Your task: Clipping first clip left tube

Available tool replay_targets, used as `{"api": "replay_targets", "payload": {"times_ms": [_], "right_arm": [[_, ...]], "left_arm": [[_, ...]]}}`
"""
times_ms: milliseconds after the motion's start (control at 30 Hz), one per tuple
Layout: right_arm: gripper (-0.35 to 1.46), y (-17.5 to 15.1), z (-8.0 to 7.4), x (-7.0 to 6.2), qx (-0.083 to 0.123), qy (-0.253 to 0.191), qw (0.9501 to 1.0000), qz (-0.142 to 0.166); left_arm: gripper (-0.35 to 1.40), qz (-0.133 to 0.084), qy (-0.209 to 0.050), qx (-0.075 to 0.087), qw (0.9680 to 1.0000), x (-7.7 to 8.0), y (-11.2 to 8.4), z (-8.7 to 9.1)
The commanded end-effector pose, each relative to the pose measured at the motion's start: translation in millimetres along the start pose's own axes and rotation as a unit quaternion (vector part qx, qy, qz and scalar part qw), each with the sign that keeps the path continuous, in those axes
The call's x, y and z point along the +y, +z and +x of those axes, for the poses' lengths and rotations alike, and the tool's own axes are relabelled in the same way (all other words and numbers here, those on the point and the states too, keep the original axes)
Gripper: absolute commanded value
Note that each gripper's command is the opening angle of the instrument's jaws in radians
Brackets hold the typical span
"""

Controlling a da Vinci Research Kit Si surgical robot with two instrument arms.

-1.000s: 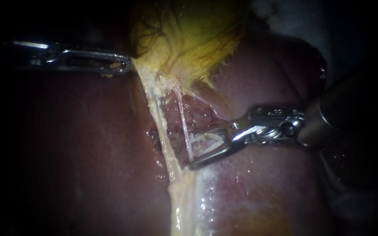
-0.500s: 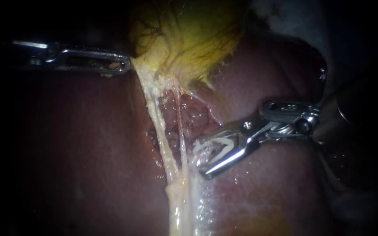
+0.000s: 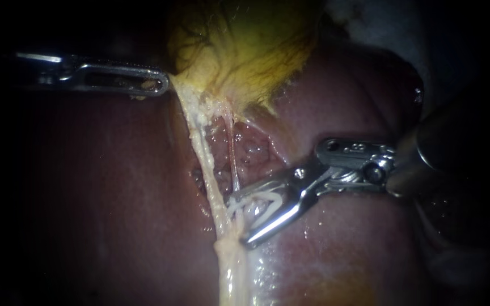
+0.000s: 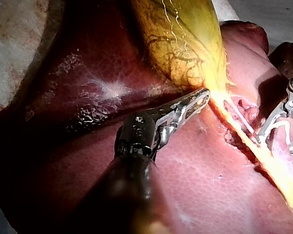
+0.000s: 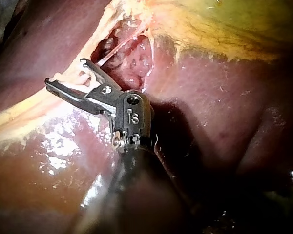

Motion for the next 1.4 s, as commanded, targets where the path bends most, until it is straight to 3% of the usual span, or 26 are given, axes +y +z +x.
{"api": "replay_targets", "payload": {"times_ms": [33,267,533,800,1067,1400], "right_arm": [[0.57,-0.1,-0.1,0.2,0.0,0.0,1.0,0.0],[0.56,0.2,-1.3,1.9,-0.001,0.002,1.0,-0.004],[0.56,0.9,-2.4,4.6,-0.001,0.007,0.9998,-0.02],[0.58,1.6,-2.3,5.9,-0.002,0.007,0.9996,-0.029],[0.59,4.1,-1.5,4.9,0.024,0.005,0.9996,-0.013],[0.58,5.6,-1.5,2.0,0.023,0.002,0.9991,0.037]], "left_arm": [[-0.35,0.0,0.0,0.0,1.0,0.0,0.0,0.0],[-0.35,0.0,0.0,0.0,1.0,0.0,0.1,0.0],[-0.35,0.0,0.0,0.0,1.0,0.0,0.1,0.0],[-0.35,0.0,0.0,0.0,1.0,0.0,0.1,0.0],[-0.35,0.0,0.0,0.0,1.0,0.0,0.2,0.0],[-0.35,0.0,0.0,0.0,1.0,0.0,0.2,0.0]]}}
